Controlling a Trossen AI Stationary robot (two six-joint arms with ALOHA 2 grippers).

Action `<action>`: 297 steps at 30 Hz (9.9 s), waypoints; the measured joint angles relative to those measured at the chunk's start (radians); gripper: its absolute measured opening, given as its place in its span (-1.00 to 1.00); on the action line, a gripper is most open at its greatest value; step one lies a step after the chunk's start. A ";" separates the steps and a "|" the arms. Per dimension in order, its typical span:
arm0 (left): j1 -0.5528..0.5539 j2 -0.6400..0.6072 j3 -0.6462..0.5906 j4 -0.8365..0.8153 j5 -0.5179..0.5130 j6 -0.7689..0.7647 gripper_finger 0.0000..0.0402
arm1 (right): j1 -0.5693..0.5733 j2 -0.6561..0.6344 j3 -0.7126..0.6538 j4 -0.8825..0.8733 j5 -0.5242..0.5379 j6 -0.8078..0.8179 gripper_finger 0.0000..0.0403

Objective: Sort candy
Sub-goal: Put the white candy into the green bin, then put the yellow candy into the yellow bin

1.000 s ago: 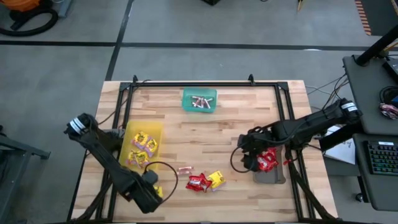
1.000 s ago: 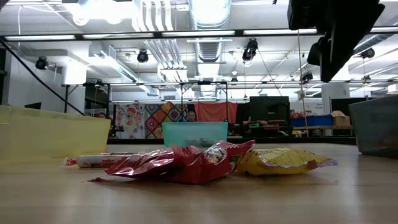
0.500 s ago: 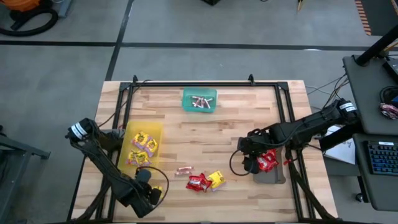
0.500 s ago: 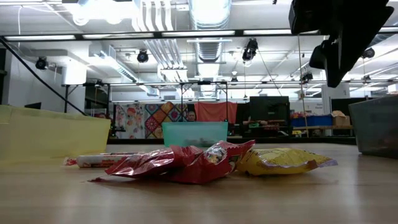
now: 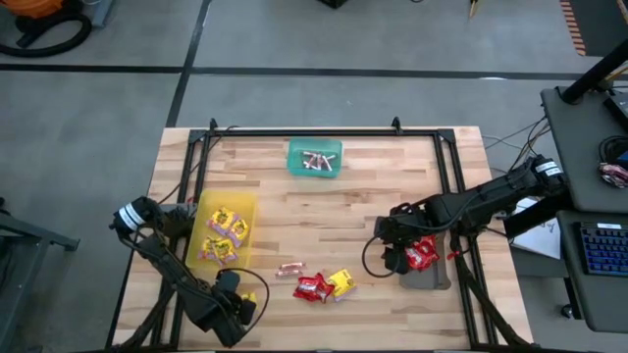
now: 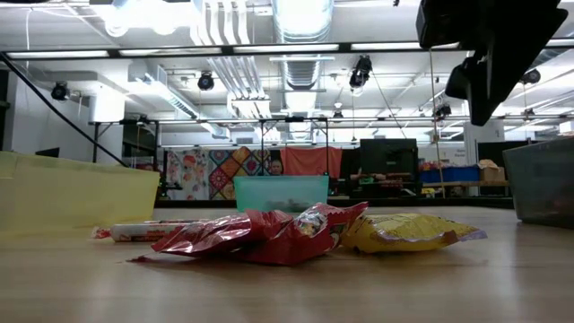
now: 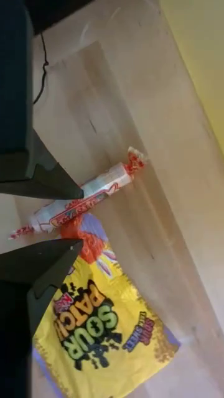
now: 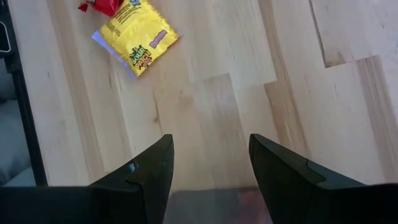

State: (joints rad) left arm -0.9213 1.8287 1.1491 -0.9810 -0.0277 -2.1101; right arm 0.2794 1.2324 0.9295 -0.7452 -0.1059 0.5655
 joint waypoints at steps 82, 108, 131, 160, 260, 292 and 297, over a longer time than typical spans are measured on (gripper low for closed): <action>0.273 -0.260 -0.498 1.718 -0.891 2.024 -0.99 | -0.037 0.407 -0.002 1.484 0.082 -0.625 0.00; 0.345 -0.260 -0.442 1.728 -0.876 2.115 -0.93 | -0.081 0.407 -0.002 1.505 0.071 -0.631 -0.81; 0.344 -0.520 -0.458 1.309 -0.879 2.067 -0.19 | -0.438 0.357 -0.002 1.332 0.258 -0.615 -0.81; 0.346 -0.510 -0.459 0.954 -0.714 1.637 -0.19 | -0.647 0.387 -0.002 1.256 -0.001 -0.320 -0.04; 0.084 0.049 -0.003 0.407 -0.191 0.821 -0.33 | -0.336 0.216 -0.002 0.956 0.029 -0.394 -0.11; 0.083 -0.096 0.049 0.362 -0.334 0.976 -1.00 | -0.336 0.218 -0.002 0.903 0.028 -0.410 -0.11; 0.083 -0.133 0.049 0.307 -0.358 0.971 -1.00 | -0.336 0.218 -0.002 0.891 0.029 -0.410 -0.11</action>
State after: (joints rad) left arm -0.8379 1.6956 1.1980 -0.6744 -0.3855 -1.1387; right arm -0.0566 1.4502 0.9276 0.1454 -0.0772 0.1551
